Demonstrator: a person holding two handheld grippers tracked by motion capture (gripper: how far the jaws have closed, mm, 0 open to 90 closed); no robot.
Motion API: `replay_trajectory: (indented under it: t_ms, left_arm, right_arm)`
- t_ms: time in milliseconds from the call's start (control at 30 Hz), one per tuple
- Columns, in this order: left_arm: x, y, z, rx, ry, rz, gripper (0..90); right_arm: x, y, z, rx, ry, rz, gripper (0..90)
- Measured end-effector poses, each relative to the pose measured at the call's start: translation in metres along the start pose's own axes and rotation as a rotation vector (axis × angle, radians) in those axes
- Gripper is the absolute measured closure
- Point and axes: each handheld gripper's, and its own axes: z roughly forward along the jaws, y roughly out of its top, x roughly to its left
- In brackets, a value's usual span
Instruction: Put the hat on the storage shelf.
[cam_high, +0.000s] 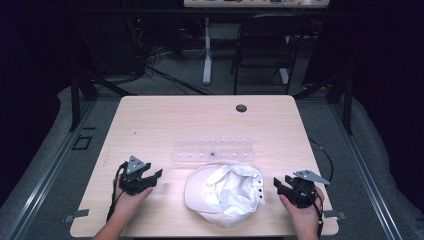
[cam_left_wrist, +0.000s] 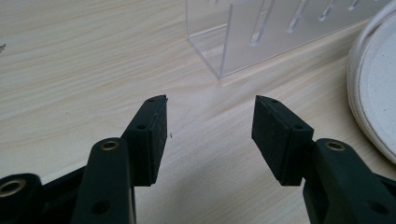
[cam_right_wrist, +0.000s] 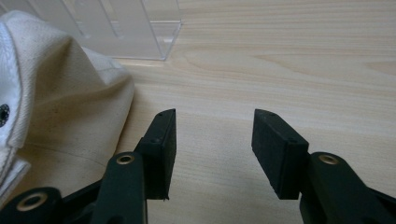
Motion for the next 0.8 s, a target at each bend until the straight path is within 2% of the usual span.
replay_trajectory:
  t_ms: [300, 433, 600, 800]
  left_arm:
    - [-0.002, 0.0, -0.001, 0.005, -0.005, 0.006, 44.8]
    - [-0.003, 0.0, -0.001, 0.002, -0.003, 0.005, 44.9]
    - [-0.004, 0.0, -0.001, 0.001, -0.001, 0.005, 44.9]
    - [-0.005, 0.0, -0.001, 0.004, 0.009, -0.005, 44.8]
  right_arm:
    - [0.005, 0.006, -0.004, 0.026, -0.006, 0.009, 48.3]
    - [0.006, 0.012, -0.005, 0.034, 0.015, 0.024, 49.1]
    - [0.011, 0.017, -0.01, 0.056, 0.023, -0.003, 48.5]
    - [0.014, 0.026, -0.017, 0.071, 0.051, 0.002, 45.6]
